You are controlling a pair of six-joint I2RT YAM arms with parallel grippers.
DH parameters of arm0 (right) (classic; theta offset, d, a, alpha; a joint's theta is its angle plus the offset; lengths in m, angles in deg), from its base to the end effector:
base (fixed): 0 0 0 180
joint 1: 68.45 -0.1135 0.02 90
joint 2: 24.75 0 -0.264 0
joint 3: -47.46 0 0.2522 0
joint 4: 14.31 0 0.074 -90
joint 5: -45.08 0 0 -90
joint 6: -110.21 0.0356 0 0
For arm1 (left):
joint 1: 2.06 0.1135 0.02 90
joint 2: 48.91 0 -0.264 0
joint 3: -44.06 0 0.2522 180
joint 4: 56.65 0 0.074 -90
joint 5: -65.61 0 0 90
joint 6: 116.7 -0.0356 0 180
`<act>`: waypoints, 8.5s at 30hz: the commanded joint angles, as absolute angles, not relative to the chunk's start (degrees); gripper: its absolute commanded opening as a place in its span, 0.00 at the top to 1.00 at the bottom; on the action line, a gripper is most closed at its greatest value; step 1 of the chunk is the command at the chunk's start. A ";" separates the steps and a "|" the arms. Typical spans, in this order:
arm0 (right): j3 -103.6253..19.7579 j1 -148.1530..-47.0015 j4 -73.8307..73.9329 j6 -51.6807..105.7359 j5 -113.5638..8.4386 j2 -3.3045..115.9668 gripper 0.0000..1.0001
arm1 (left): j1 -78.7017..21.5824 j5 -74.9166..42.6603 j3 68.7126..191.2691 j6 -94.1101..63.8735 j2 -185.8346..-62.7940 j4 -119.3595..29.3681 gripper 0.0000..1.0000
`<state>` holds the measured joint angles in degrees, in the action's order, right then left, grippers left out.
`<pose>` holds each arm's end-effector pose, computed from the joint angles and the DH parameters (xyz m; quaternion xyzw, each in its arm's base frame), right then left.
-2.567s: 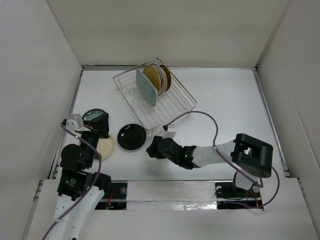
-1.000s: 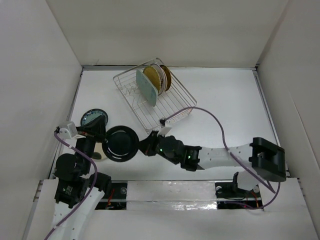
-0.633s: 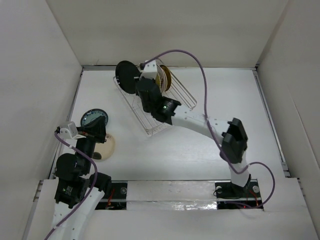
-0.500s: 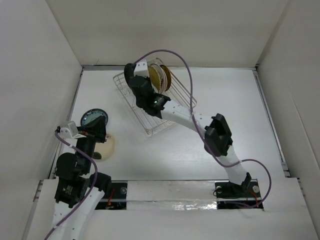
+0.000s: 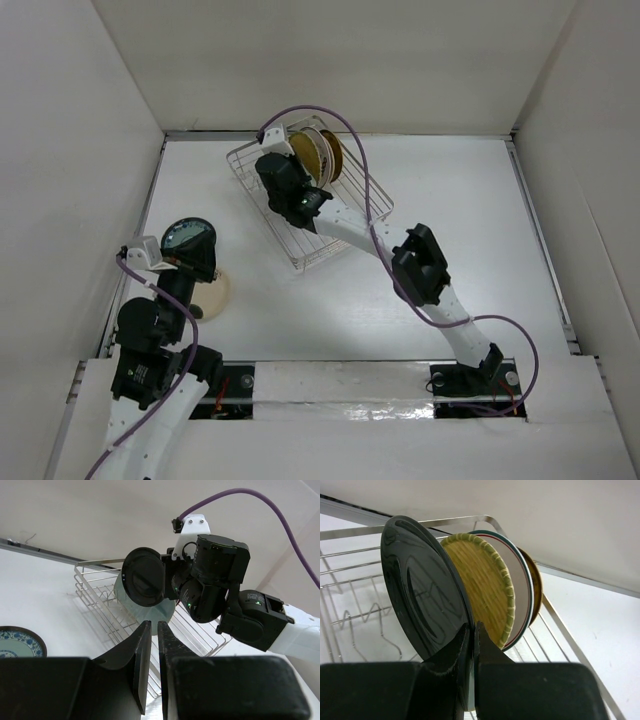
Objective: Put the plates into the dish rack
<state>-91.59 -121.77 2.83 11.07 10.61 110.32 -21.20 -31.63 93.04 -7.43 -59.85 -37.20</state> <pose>0.3522 0.4237 0.2960 -0.1119 0.7429 -0.1314 0.6468 0.0610 -0.0164 0.3539 -0.0519 0.5824 -0.2318 0.7774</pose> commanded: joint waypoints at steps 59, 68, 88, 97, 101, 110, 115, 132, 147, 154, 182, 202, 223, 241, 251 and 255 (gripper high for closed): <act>-57.91 -130.60 -11.35 46.06 -57.85 99.02 1.00 | -21.48 -41.62 92.98 -8.86 -57.44 -38.76 0.96; -60.85 -121.10 -9.08 35.78 -33.96 84.50 1.00 | -21.48 -40.65 92.63 -8.51 -55.15 -39.02 0.95; -98.75 -117.05 -5.46 2.03 5.70 107.26 1.00 | -21.48 -37.84 92.54 -8.77 -55.85 -39.82 0.95; -96.03 -117.05 -10.30 -3.60 7.55 104.19 1.00 | -21.48 -37.92 92.54 -8.86 -55.85 -39.73 0.95; -94.36 -117.58 -10.56 -4.22 7.99 104.27 1.00 | -21.48 -37.75 92.63 -8.77 -55.76 -39.64 0.95; -93.83 -120.65 -11.09 -7.81 7.02 109.63 1.00 | -21.48 -37.92 92.63 -8.59 -55.68 -39.55 0.95; -95.32 -122.58 -13.10 -12.12 9.03 114.81 1.00 | -21.48 -38.10 92.63 -8.59 -55.24 -39.55 0.95; -94.71 -123.65 -16.37 -12.14 10.36 111.14 0.44 | -21.48 -38.19 92.63 -8.42 -55.59 -39.47 0.95; -90.84 -125.40 4.81 20.03 -25.31 102.94 1.00 | -21.48 -39.51 92.63 -8.50 -54.71 -39.38 0.95; -96.54 -128.30 9.81 23.02 -35.83 110.85 0.91 | -19.82 -38.37 92.54 -8.24 -54.97 -39.64 0.95; -111.95 -126.99 1.14 58.69 -46.77 137.41 0.40 | -19.11 -37.75 92.45 -8.15 -55.06 -39.82 0.95; -110.54 -126.46 -2.37 62.75 -51.16 137.59 1.00 | -19.11 -39.42 92.45 -8.15 -55.06 -39.73 0.95; -76.69 -124.62 -19.98 47.11 -40.53 102.17 1.00 | -19.11 -41.00 92.36 -8.59 -56.82 -40.17 0.95; -92.86 -113.80 -0.72 27.78 -15.66 102.60 1.00 | -19.11 -38.19 92.19 -8.68 -60.42 -40.87 0.95; -95.66 -117.23 7.45 18.37 -4.50 104.62 1.00 | -19.11 -37.22 92.19 -8.33 -59.02 -40.96 0.95; -99.44 -119.07 10.26 13.03 1.29 106.20 1.00 | -19.63 -36.96 92.10 -8.24 -57.61 -41.22 0.95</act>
